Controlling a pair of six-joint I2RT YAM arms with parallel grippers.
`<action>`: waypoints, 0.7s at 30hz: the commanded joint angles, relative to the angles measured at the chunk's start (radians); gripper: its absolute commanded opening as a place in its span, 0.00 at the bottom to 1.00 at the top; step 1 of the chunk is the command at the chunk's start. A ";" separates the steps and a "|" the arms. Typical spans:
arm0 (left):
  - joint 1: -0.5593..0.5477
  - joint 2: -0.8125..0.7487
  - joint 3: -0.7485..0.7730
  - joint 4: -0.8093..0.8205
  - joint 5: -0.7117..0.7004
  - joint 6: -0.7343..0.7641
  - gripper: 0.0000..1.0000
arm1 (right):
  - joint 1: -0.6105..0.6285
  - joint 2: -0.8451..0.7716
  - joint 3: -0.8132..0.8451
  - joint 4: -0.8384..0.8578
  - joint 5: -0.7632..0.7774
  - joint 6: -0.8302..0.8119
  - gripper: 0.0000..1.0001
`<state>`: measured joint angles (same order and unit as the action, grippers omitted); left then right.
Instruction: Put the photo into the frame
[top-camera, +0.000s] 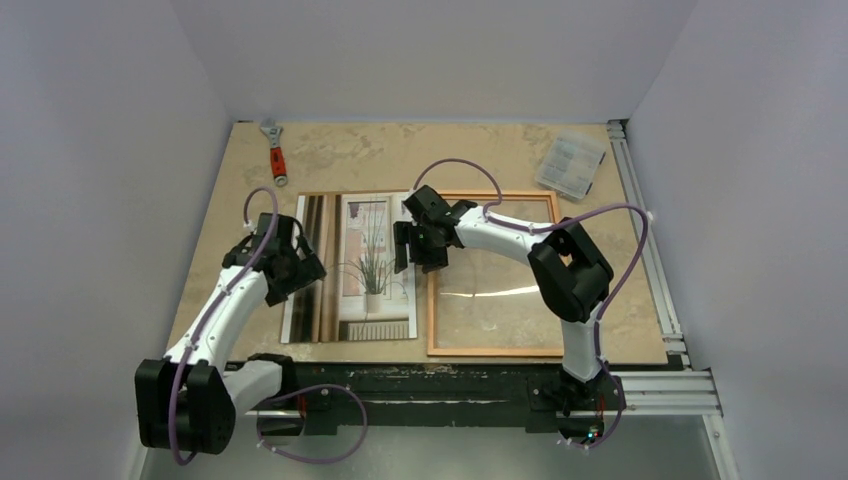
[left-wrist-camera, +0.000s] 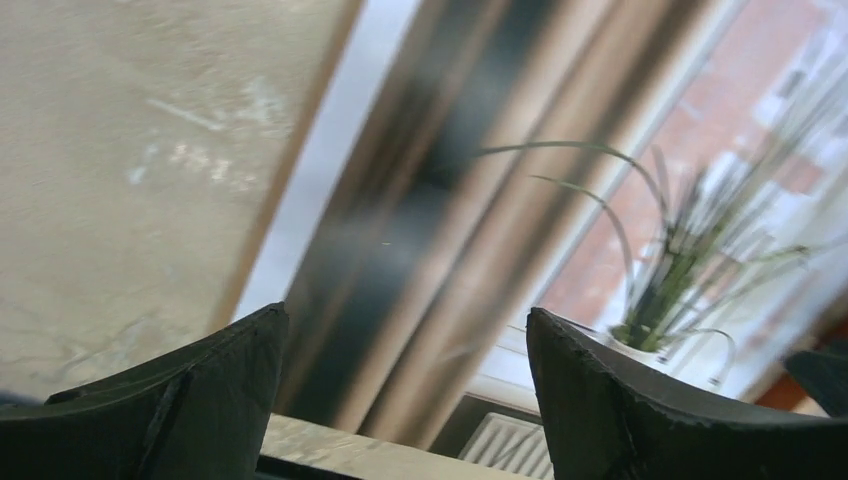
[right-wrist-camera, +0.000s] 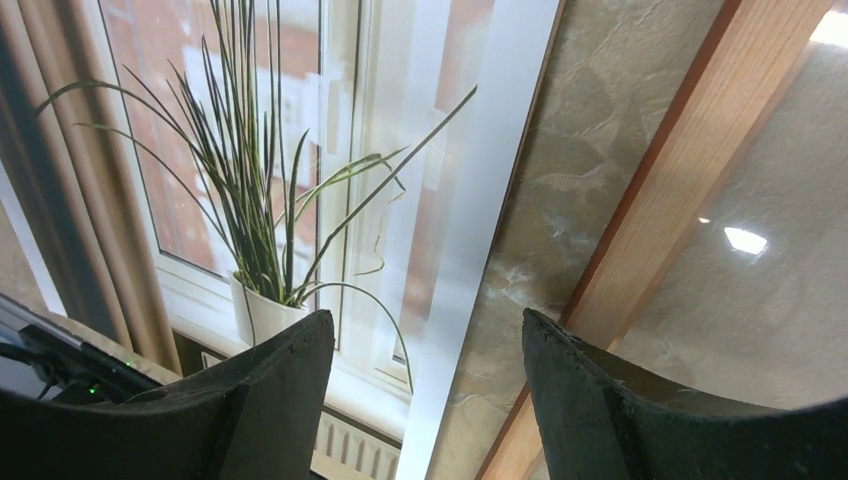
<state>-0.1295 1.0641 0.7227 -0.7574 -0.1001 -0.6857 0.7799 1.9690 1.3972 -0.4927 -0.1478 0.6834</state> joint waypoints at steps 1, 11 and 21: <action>0.077 0.048 0.053 -0.095 -0.065 0.055 0.86 | 0.008 -0.009 0.052 -0.061 0.074 -0.042 0.68; 0.123 0.258 0.031 0.024 0.001 0.087 0.88 | 0.021 0.001 0.039 0.005 -0.062 0.000 0.68; 0.126 0.363 0.037 0.087 0.141 0.128 0.86 | 0.024 -0.049 0.014 0.084 -0.172 0.054 0.68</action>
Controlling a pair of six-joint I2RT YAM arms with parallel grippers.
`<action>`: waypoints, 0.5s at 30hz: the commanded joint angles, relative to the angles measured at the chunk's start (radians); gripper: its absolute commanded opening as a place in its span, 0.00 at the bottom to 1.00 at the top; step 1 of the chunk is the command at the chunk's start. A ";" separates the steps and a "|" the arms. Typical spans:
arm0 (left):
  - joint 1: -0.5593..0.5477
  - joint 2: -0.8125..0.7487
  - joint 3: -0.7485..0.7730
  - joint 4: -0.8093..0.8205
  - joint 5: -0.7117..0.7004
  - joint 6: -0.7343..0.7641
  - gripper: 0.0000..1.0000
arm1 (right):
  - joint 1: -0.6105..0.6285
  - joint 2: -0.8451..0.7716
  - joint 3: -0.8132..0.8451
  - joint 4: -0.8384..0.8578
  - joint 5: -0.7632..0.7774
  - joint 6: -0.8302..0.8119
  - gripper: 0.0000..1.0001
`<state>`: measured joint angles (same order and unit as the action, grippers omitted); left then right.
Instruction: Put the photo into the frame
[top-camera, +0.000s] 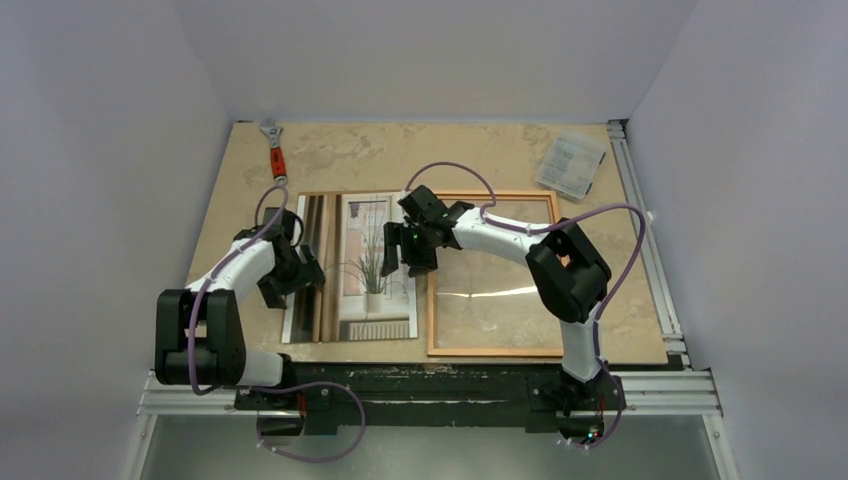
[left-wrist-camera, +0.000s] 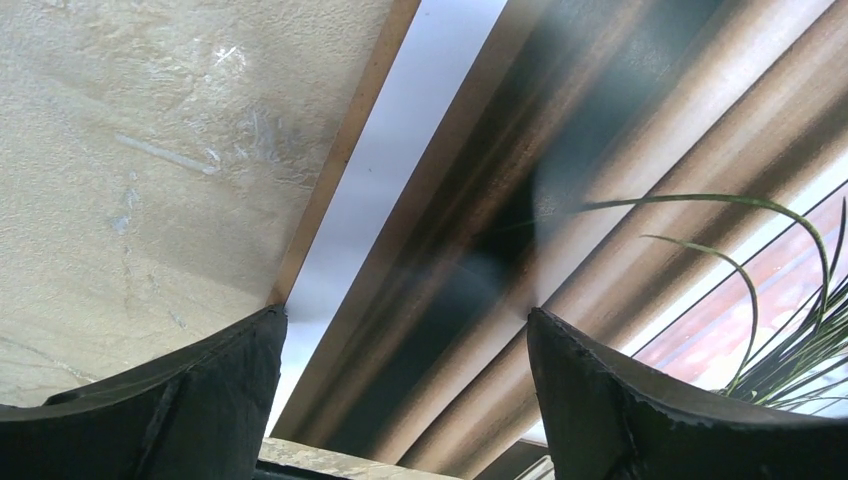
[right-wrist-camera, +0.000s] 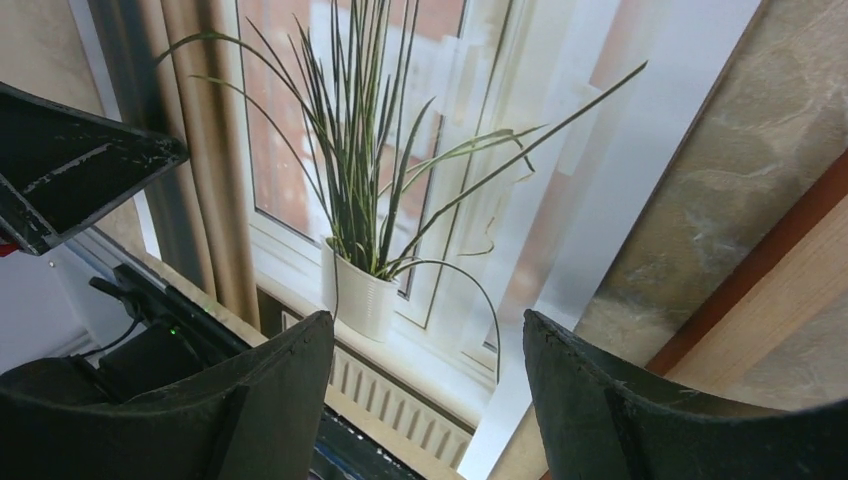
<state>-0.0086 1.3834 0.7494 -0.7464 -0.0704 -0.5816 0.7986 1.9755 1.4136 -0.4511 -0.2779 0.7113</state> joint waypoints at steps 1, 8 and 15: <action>0.006 0.049 0.014 0.076 0.117 0.025 0.85 | 0.005 -0.053 0.006 0.024 -0.019 0.019 0.68; 0.005 0.040 0.007 0.083 0.123 0.025 0.81 | 0.008 -0.036 0.043 -0.124 0.191 -0.058 0.69; 0.005 0.043 0.005 0.088 0.138 0.026 0.80 | 0.012 0.006 0.026 -0.099 0.161 -0.065 0.69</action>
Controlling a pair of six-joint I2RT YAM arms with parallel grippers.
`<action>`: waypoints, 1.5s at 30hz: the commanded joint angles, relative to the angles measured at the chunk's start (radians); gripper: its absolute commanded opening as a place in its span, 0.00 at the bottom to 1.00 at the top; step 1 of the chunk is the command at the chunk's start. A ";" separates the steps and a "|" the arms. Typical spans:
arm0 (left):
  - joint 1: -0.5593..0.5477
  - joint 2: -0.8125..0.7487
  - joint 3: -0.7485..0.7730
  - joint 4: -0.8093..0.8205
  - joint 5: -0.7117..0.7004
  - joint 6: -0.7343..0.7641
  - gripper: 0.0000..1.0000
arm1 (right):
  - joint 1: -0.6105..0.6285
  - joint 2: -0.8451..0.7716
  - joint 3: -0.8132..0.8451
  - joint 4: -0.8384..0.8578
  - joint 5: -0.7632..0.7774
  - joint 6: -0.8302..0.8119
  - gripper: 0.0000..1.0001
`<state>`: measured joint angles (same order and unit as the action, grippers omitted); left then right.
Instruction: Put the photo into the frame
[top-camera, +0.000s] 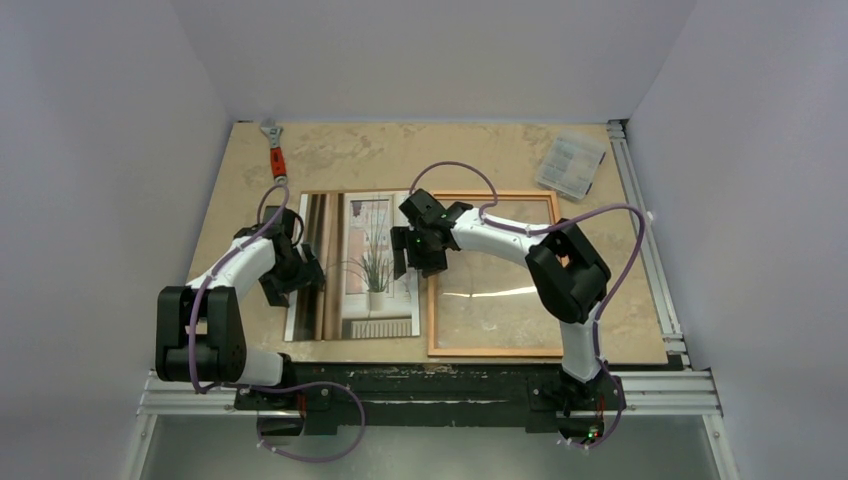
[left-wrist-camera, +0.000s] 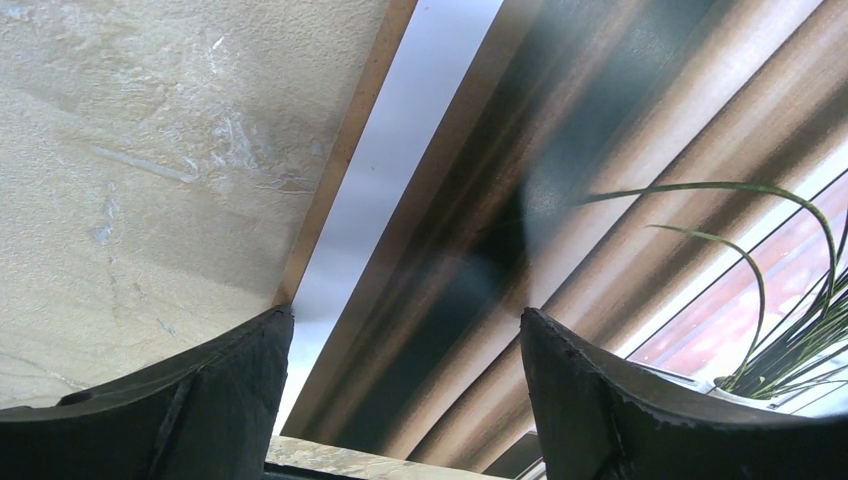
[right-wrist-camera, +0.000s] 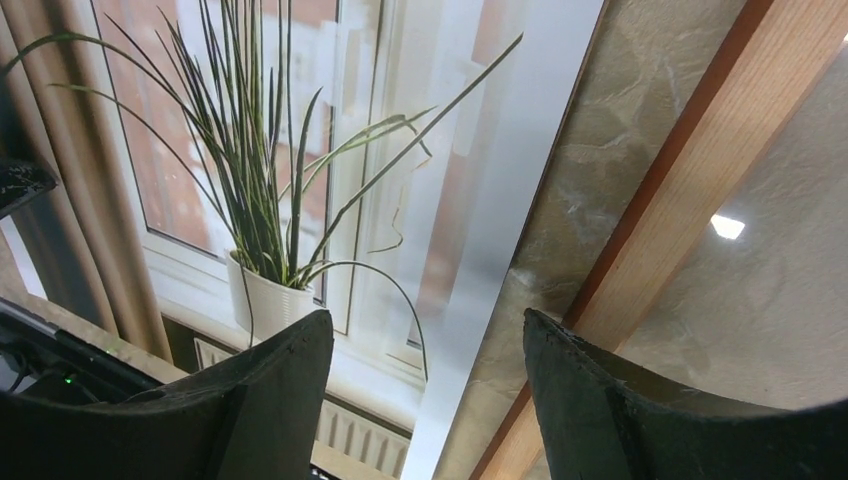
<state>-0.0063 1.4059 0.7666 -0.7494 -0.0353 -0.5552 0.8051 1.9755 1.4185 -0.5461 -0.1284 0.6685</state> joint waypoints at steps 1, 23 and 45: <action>0.003 0.021 -0.014 0.096 0.107 0.001 0.80 | 0.006 0.010 0.012 0.018 -0.020 -0.015 0.69; 0.002 -0.001 -0.039 0.122 0.157 0.007 0.71 | 0.006 -0.003 0.105 -0.128 0.110 -0.048 0.69; 0.000 -0.021 -0.051 0.132 0.183 0.003 0.71 | 0.011 0.114 0.132 -0.164 0.139 -0.070 0.70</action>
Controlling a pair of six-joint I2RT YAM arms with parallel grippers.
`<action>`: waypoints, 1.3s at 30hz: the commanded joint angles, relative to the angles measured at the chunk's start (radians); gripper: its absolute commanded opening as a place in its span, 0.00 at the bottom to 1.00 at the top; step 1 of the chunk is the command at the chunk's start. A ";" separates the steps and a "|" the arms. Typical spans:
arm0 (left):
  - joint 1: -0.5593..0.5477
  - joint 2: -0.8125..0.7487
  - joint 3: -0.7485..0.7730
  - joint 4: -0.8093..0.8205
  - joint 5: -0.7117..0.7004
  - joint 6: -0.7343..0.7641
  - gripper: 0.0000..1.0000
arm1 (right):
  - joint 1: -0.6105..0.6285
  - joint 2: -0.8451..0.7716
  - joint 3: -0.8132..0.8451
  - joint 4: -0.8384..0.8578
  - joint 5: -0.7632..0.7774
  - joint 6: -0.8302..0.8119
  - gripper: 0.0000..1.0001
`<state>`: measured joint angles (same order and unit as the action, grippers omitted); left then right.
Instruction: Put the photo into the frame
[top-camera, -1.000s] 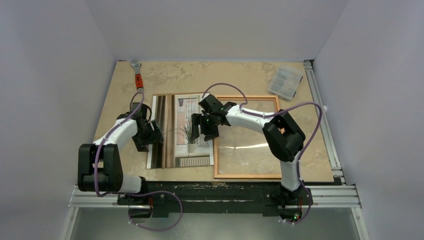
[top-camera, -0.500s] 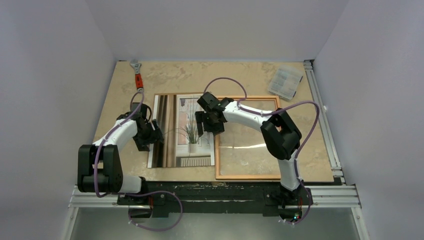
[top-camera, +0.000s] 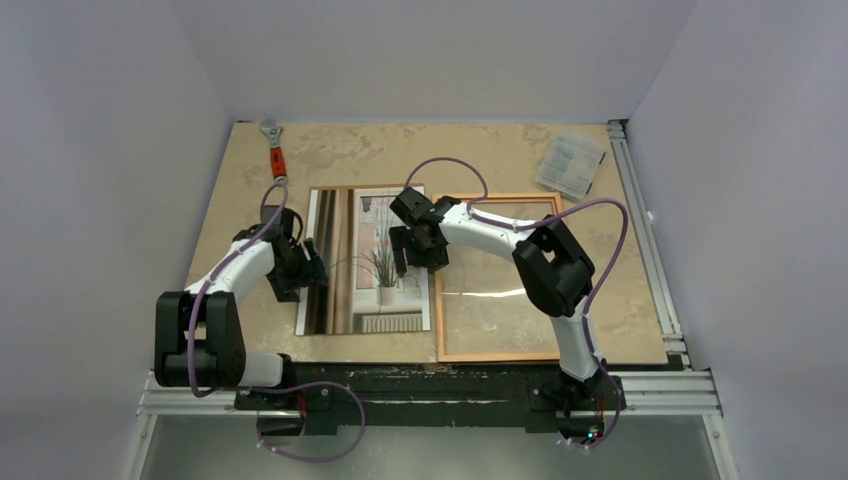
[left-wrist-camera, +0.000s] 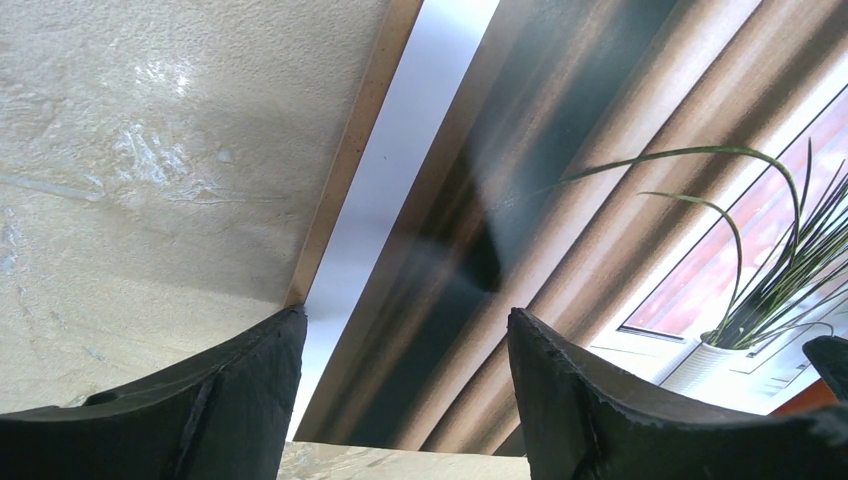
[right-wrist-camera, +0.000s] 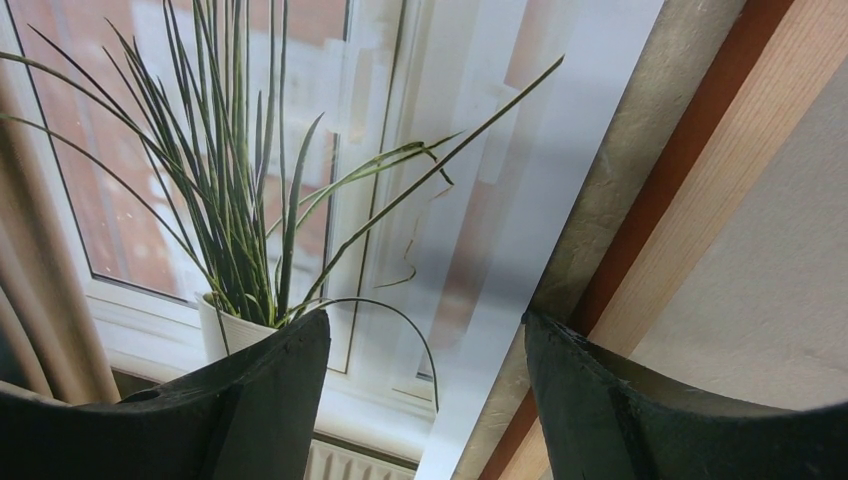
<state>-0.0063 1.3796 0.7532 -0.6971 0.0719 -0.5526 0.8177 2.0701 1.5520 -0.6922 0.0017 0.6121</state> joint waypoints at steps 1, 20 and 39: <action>0.001 0.005 -0.041 0.086 0.085 0.001 0.71 | -0.001 0.014 -0.010 0.004 -0.009 -0.014 0.70; -0.006 -0.011 -0.058 0.100 0.104 -0.003 0.68 | -0.018 -0.217 -0.124 0.215 -0.261 0.101 0.69; -0.051 -0.068 -0.006 0.017 -0.081 -0.023 0.91 | -0.013 -0.089 -0.084 0.034 0.035 0.010 0.70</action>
<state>-0.0357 1.3293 0.7235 -0.6407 0.0986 -0.5652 0.7982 1.9709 1.4212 -0.6010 -0.0608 0.6533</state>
